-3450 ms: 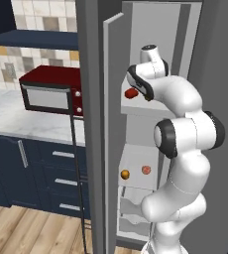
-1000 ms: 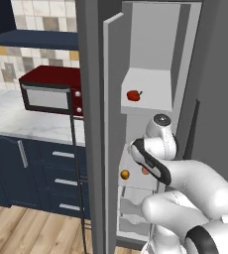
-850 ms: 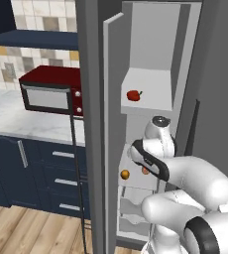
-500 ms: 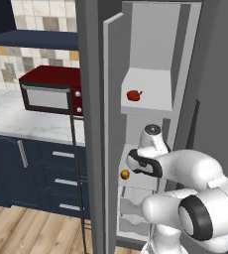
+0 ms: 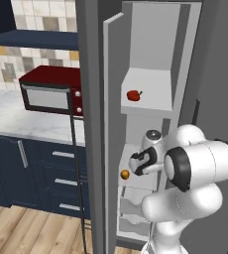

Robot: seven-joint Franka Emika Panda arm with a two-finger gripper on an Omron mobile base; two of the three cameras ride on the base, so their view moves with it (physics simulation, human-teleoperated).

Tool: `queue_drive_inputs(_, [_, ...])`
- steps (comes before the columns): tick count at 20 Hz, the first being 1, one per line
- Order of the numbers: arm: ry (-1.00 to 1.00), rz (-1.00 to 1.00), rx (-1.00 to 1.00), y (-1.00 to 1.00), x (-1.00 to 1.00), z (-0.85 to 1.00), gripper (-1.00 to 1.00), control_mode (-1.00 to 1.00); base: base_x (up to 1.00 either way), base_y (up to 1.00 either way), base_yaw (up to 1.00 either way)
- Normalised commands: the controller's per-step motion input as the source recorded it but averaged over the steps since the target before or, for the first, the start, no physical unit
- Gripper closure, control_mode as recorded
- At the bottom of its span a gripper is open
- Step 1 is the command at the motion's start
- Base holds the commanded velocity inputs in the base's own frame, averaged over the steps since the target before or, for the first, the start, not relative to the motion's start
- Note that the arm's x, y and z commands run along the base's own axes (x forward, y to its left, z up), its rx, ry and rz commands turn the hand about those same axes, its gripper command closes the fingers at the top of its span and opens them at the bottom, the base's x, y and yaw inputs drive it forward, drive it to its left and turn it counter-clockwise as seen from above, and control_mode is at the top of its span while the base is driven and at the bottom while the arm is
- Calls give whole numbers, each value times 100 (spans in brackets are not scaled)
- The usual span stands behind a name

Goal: Take the sweet potato and bell pepper from the highest rack and move them to the second highest rack where the peach and mango are located, to maximize freezer space. Close the freezer door after rearranging.

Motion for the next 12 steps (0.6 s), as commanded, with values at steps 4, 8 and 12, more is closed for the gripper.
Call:
queue_drive_inputs(4, [0, 0, 0, -20, 40, -45, 100, -100, 0, 0, 0])
queue_drive_inputs(8, [0, 0, 0, -14, 48, -42, 100, -100, 0, 0, 0])
queue_drive_inputs(12, [0, 0, 0, -9, 45, -46, 100, -100, 0, 0, 0])
